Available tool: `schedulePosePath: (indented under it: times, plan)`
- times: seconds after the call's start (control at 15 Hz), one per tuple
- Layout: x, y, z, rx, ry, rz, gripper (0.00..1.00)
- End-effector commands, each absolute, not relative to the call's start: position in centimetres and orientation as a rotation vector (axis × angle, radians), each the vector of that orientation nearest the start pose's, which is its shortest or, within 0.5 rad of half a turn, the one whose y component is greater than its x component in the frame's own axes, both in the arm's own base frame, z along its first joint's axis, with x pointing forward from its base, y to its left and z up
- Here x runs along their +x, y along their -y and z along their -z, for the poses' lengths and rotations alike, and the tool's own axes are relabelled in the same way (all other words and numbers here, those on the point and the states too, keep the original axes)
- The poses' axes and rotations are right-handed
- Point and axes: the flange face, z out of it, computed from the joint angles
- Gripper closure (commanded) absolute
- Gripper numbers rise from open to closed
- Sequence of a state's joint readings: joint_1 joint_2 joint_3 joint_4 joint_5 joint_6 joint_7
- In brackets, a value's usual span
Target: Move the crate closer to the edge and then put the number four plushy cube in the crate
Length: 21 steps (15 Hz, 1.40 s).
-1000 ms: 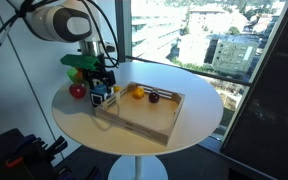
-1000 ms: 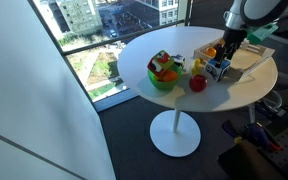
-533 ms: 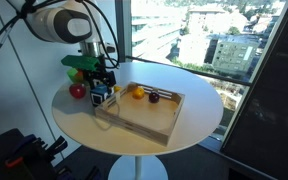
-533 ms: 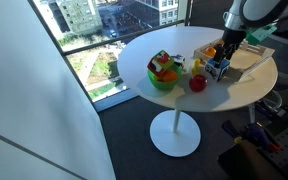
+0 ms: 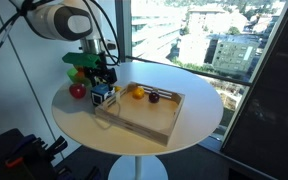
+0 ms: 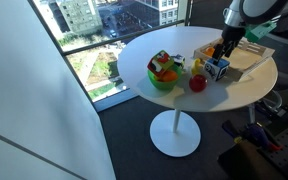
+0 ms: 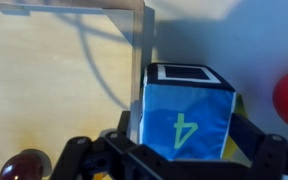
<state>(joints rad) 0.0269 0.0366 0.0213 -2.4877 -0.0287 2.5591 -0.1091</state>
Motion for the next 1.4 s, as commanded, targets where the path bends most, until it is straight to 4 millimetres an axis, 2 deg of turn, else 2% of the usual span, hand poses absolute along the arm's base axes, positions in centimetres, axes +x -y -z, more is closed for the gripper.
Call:
schedulePosePath:
  times: [0.0,0.53,1.33]
  plan:
    - [47.7,-2.6,-28.8,-3.139,0.276,0.076,0.0]
    - [47.9,-3.2,-28.4,-3.141,0.291,0.069,0.0]
    - [47.8,-2.8,-27.2,-3.157,0.284,0.038,0.0]
